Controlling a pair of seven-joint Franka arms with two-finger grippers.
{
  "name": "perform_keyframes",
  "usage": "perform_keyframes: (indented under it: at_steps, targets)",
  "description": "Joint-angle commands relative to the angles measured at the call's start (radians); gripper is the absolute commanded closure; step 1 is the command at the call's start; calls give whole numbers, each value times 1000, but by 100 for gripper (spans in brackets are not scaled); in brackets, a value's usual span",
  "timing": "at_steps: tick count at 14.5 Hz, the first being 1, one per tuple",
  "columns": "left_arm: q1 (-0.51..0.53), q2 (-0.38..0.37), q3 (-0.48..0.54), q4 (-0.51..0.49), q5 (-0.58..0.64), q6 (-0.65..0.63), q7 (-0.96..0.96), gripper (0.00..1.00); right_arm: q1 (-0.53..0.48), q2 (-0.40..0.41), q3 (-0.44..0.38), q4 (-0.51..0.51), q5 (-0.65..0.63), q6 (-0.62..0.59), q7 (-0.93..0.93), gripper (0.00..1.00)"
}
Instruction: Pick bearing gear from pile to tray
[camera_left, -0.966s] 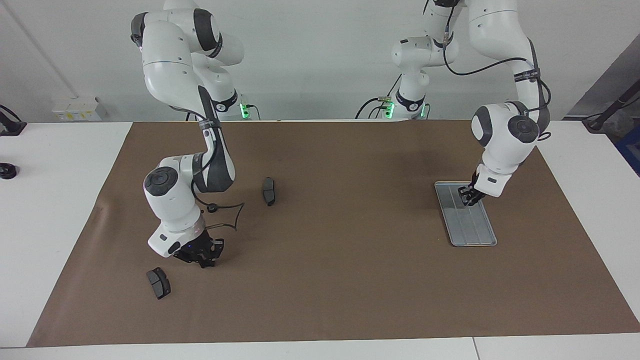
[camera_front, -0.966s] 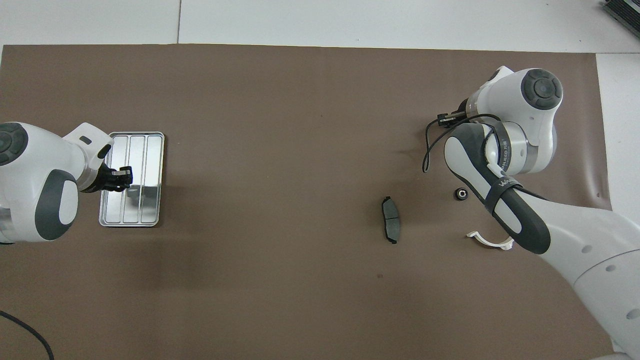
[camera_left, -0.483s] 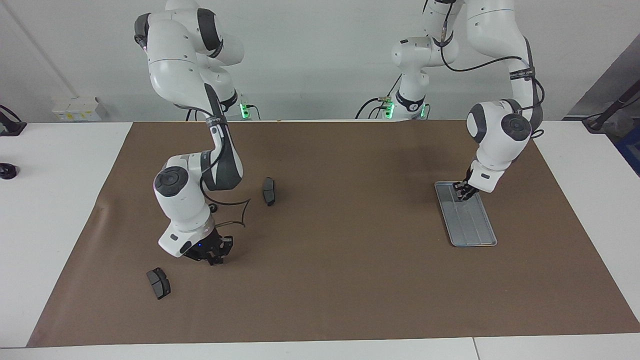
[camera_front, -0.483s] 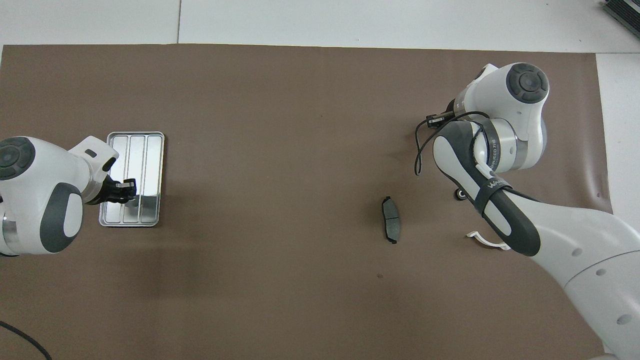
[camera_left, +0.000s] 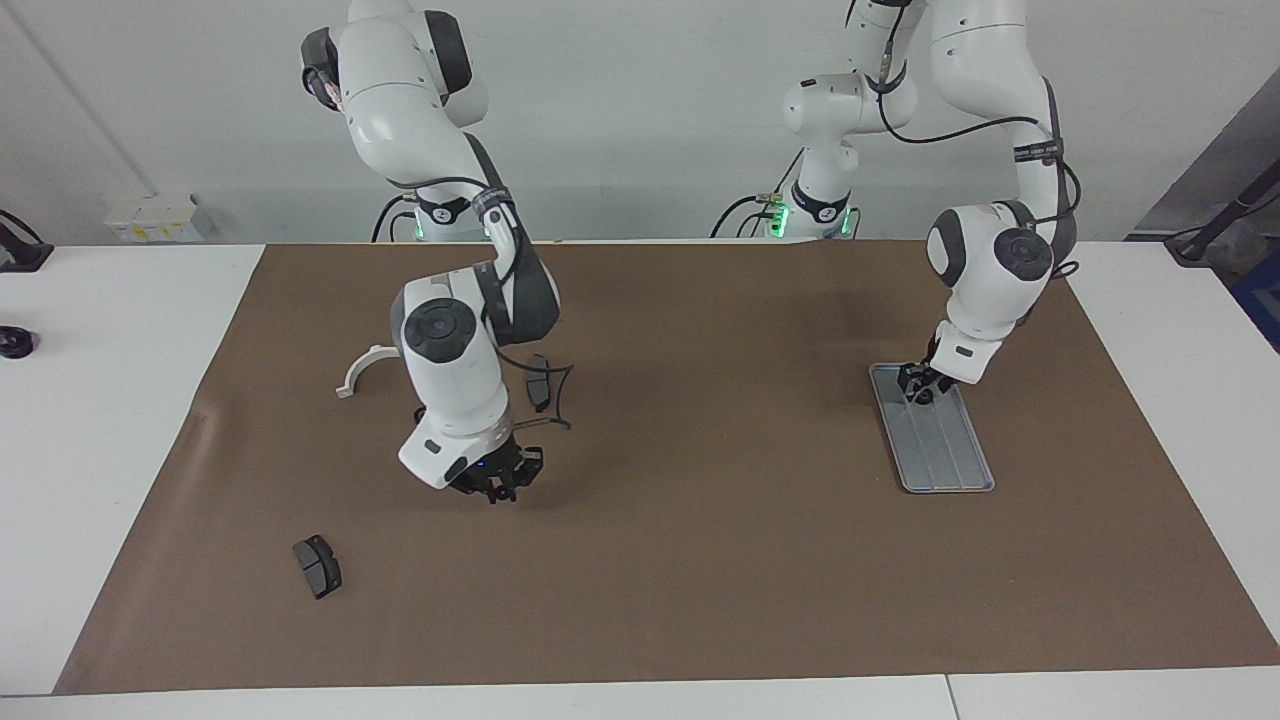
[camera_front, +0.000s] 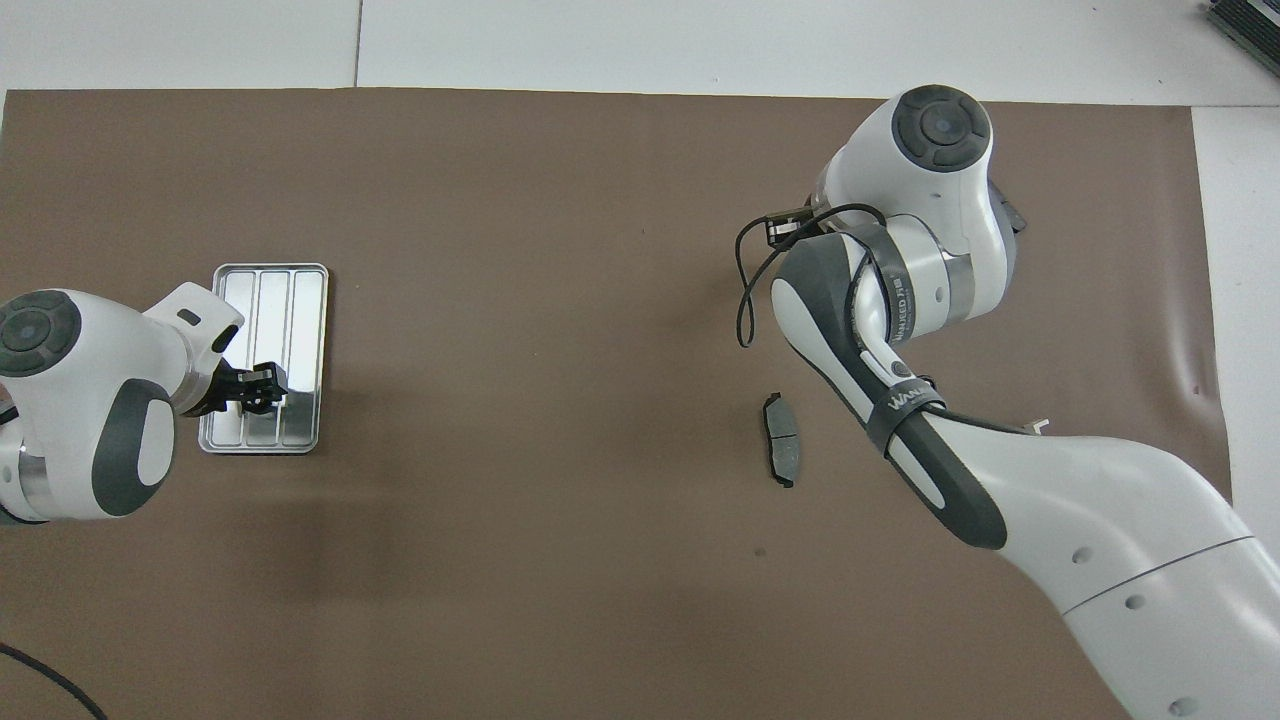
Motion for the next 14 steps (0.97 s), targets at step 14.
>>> perform_keyframes:
  at_steps: [14]
  targets:
    - [-95, -39, -35, 383, 7, -263, 112, 0, 345, 28, 13, 62, 18, 64, 320, 100]
